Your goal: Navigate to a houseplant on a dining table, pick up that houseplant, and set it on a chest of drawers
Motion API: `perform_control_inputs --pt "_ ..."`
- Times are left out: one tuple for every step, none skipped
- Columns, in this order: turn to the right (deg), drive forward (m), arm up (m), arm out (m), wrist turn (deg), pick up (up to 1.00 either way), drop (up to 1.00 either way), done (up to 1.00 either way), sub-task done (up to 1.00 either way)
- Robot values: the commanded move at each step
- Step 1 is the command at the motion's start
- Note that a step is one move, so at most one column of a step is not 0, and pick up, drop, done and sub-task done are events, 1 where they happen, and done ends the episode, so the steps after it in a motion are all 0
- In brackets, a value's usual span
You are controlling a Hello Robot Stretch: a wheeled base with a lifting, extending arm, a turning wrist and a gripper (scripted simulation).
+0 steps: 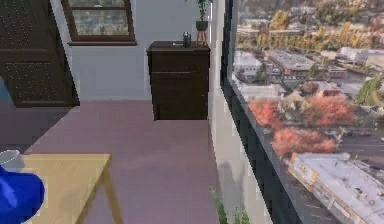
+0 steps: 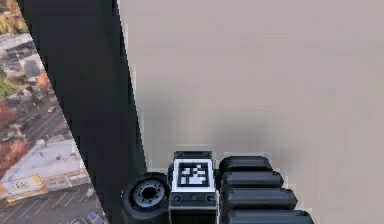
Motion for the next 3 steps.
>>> perform_control_inputs --pt "0.0 0.90 0.00 0.00 0.0 0.00 0.00 0.00 0.00" --pt "-6.0 0.00 0.00 0.00 0.0 0.00 0.00 0.00 0.00" --pt "0.0 0.10 0.00 0.00 0.0 0.00 0.00 0.00 0.00"
